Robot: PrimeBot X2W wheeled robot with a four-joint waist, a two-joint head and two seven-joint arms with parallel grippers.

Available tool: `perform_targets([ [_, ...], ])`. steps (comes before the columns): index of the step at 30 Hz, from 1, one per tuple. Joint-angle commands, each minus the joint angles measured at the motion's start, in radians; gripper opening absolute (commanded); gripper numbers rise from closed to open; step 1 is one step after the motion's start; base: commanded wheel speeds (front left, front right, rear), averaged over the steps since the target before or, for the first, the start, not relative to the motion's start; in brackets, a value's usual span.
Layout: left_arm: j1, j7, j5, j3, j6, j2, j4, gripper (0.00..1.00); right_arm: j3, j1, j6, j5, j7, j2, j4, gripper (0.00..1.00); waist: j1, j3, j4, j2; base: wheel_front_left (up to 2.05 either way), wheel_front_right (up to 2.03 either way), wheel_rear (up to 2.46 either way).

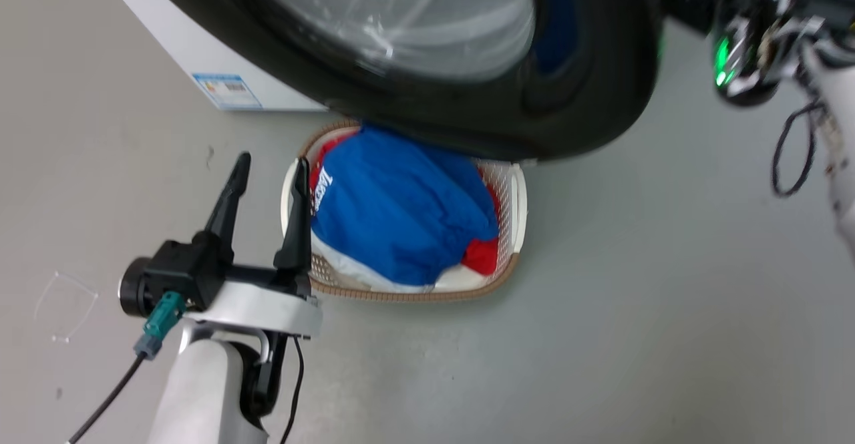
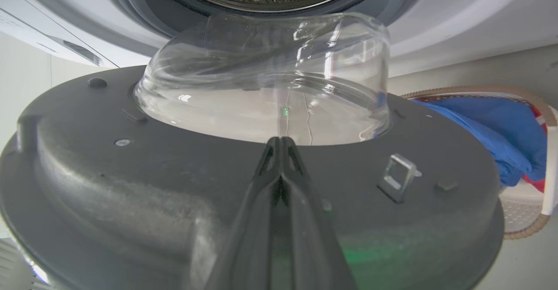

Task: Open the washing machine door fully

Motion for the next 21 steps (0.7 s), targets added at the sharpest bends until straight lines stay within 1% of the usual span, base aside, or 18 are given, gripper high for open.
perform_targets([
  [1, 0.021, -0.003, 0.005, 0.000, 0.000, -0.006, 0.007, 1.00, 0.007, 0.040, 0.000, 0.007, 0.015, 0.017, -0.014, 0.00, 0.0000, -0.055, -0.008, -0.0001, 0.00, 0.00, 0.00],
  [12, 0.134, -0.003, 0.007, -0.007, 0.000, -0.016, 0.048, 1.00, 0.041, 0.289, 0.000, 0.039, 0.075, 0.089, -0.132, 0.00, 0.0000, -0.230, -0.009, -0.0001, 0.00, 0.00, 0.00],
  [21, 0.190, -0.003, 0.014, -0.012, 0.000, -0.022, 0.067, 1.00, 0.082, 0.437, 0.000, 0.045, 0.078, 0.146, -0.230, 0.00, 0.0000, -0.298, -0.002, -0.0001, 0.00, 0.00, 0.00],
])
